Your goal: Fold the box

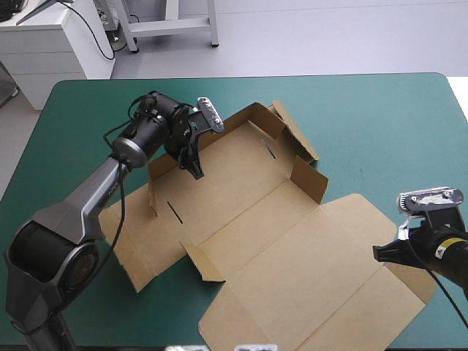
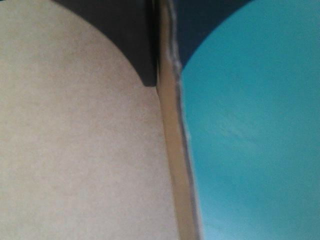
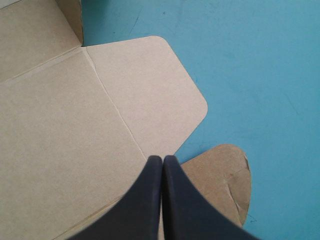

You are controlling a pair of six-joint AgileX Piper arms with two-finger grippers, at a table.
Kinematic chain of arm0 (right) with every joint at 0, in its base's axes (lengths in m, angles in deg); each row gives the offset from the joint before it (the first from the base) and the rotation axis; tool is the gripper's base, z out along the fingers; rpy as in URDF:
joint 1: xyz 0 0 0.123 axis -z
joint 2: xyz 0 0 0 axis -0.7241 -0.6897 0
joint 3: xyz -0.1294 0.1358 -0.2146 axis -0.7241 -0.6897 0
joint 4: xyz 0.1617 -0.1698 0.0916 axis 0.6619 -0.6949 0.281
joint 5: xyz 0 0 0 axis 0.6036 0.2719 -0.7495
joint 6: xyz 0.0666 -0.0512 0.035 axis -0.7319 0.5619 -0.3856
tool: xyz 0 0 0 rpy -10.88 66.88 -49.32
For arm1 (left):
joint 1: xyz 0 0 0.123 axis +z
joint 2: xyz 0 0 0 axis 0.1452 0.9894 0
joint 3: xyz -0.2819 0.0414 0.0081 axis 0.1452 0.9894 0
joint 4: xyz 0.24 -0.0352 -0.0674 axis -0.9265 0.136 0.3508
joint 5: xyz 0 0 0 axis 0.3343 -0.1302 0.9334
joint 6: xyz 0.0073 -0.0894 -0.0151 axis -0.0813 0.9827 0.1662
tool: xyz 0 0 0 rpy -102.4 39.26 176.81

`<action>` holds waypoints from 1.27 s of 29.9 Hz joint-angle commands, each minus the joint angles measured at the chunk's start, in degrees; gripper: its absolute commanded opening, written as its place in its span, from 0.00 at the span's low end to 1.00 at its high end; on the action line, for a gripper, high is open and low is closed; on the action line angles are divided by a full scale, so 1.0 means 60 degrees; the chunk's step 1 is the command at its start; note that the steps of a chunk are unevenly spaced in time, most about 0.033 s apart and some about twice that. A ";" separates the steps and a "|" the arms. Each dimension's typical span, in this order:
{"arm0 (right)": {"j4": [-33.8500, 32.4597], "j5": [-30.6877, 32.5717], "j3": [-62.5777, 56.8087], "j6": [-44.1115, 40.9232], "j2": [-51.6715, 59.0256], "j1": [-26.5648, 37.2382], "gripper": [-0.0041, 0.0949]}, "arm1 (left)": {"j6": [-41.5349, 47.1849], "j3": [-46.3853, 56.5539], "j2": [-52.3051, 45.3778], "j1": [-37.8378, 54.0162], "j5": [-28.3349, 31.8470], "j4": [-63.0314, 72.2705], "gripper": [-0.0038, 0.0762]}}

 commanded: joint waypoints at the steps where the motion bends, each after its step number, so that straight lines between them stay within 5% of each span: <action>1: -0.0037 -0.0277 0.0266 0.0047 0.0032 0.0099 0.02 | -0.0575 -0.0401 -0.0351 -0.0333 0.1123 -0.0872 0.04; 11: 0.0033 -0.0220 0.0266 -0.0012 0.0032 0.0099 0.02 | -0.0460 -0.0416 -0.0235 -0.1056 0.3626 -0.4019 0.04; 23: 0.0071 -0.0220 0.0266 -0.0267 0.0032 0.0099 0.02 | 0.0702 -0.0059 -0.0577 -0.2080 0.3335 -0.4824 0.04; 38: 0.0071 -0.0386 0.0284 -0.0362 0.0032 0.0099 0.02 | 0.5974 0.4459 -0.2619 -0.3776 0.4309 -1.1035 0.04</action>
